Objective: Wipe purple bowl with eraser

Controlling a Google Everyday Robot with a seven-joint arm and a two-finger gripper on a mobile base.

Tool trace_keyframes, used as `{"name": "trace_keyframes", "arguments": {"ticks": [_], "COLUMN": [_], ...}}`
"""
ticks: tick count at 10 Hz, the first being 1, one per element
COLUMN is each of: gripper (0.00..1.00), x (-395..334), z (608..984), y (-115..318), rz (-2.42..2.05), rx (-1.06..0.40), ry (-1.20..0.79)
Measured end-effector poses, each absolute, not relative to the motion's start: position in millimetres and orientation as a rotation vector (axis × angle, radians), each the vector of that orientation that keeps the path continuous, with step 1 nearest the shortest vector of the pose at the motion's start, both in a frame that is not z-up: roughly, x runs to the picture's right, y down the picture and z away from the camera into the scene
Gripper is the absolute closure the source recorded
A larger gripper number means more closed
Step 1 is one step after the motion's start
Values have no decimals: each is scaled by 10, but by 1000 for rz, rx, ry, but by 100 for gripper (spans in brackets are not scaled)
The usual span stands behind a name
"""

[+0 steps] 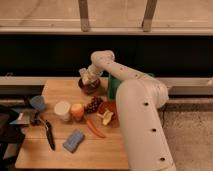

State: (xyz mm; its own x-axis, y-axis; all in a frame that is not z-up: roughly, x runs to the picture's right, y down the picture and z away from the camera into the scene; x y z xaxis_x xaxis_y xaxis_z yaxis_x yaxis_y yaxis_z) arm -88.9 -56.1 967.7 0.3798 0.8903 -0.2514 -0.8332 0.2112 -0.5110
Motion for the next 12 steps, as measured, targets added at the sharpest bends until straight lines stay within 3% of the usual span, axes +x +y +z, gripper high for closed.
{"name": "trace_keyframes", "arguments": {"ticks": [4, 7, 12], "gripper": [100, 100, 100], "x": [-531, -304, -754], "z": [9514, 9581, 9681], "y": [-313, -382, -651], "rz": [1248, 1278, 1224], "rx": [-644, -627, -645], "ry": [-63, -32, -80]}}
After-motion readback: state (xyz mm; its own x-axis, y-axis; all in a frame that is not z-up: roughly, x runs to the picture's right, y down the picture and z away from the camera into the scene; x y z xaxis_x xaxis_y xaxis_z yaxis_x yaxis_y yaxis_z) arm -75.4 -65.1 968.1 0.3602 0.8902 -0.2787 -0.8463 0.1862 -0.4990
